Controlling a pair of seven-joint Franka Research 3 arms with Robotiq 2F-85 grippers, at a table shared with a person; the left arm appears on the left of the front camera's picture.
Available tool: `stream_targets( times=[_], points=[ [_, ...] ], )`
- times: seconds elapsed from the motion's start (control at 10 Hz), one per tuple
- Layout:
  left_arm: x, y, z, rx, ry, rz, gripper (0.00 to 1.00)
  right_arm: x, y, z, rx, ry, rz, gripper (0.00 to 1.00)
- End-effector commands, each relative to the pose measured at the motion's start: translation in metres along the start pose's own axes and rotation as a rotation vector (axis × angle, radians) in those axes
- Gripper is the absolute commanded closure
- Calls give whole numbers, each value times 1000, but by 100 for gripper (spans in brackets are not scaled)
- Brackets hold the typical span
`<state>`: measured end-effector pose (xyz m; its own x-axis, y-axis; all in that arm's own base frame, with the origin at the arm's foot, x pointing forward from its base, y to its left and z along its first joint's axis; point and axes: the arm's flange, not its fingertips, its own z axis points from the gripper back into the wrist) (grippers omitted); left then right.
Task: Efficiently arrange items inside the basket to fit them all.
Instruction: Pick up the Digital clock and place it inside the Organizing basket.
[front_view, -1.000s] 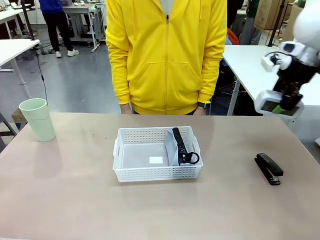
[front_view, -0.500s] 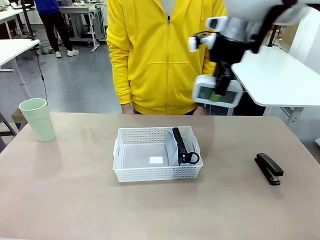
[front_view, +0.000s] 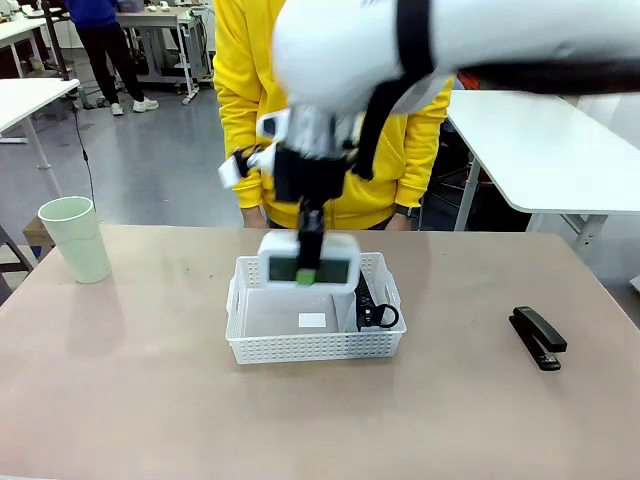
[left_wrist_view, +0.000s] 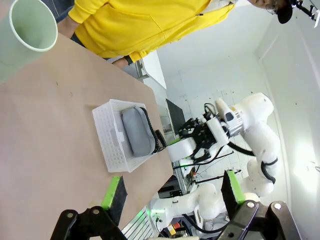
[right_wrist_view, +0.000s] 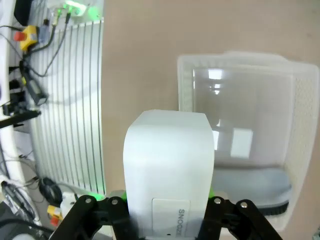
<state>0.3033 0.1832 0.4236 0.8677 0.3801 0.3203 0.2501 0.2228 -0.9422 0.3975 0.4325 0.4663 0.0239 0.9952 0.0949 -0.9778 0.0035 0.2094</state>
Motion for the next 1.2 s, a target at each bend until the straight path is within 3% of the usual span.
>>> stream_targets(
  times=[0.0,0.3,0.4,0.7,0.9,1.1],
  points=[
    [1,-2,-1,-25,-15,-23,0,11,7,-23,-155,46,-94,48],
    [1,-2,-1,-25,-15,-23,0,9,-3,-30,-216,97,-194,48],
    [1,-2,-1,-25,-15,-23,0,20,4,-35,-142,45,-85,48],
    [1,-2,-1,-25,-15,-23,0,20,4,-35,-142,45,-85,48],
    [1,-2,-1,-25,-15,-23,0,25,-18,-55,-159,49,-184,48],
    [1,-2,-1,-25,-15,-23,0,20,-28,-79,-247,-28,-293,48]
  ],
)
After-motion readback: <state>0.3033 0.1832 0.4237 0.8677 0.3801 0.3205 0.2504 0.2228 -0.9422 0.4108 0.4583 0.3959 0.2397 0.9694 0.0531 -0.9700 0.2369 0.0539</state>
